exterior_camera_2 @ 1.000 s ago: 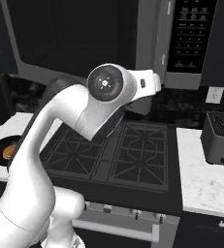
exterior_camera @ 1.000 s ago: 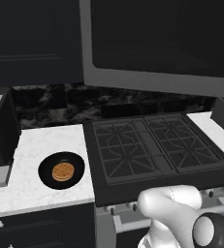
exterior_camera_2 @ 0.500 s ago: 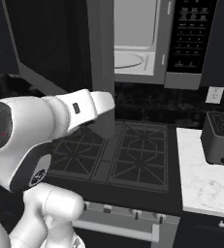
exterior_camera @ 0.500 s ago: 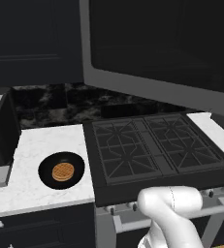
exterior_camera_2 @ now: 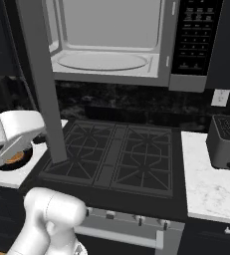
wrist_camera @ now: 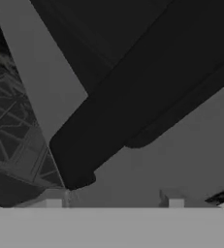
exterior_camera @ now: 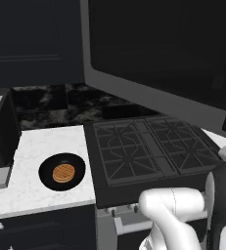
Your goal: Open the microwave, place the bowl with waffle inside the microwave, then close the microwave door and turn it on.
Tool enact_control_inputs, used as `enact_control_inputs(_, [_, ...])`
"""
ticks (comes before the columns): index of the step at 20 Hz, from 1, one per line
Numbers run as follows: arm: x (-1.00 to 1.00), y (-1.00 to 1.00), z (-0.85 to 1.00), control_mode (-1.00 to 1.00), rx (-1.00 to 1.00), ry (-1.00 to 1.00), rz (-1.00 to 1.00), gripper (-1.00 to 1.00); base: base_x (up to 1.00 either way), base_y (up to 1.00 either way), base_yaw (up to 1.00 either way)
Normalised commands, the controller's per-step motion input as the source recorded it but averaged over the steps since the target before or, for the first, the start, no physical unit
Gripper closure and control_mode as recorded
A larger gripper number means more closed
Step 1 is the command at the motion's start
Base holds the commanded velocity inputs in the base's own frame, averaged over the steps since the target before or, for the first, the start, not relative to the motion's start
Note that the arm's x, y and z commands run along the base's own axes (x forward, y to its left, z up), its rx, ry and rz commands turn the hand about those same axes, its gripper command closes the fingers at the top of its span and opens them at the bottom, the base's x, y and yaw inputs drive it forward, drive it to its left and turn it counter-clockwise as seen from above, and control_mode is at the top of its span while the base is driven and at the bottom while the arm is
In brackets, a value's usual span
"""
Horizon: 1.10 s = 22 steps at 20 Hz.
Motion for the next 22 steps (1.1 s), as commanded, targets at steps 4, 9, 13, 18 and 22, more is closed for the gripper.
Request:
enact_control_inputs(4, [-1.00,-0.02,0.07,-1.00,0.00,0.29,0.00,-1.00,0.00,0.00,0.00])
enact_control_inputs(9, [-0.94,-0.38,0.33,-1.00,0.09,0.29,0.00,-1.00,0.00,0.00,0.00])
enact_control_inputs(13, [-0.04,-0.79,0.13,-1.00,0.15,0.06,0.00,-1.00,0.00,0.00,0.00])
enact_control_inputs(18, [0.69,-0.72,-0.63,-1.00,0.11,-0.24,0.21,-1.00,0.00,0.00,0.00])
enact_control_inputs(22, [0.81,-0.28,-0.86,-1.00,0.01,-0.50,0.37,-1.00,0.00,0.00,0.00])
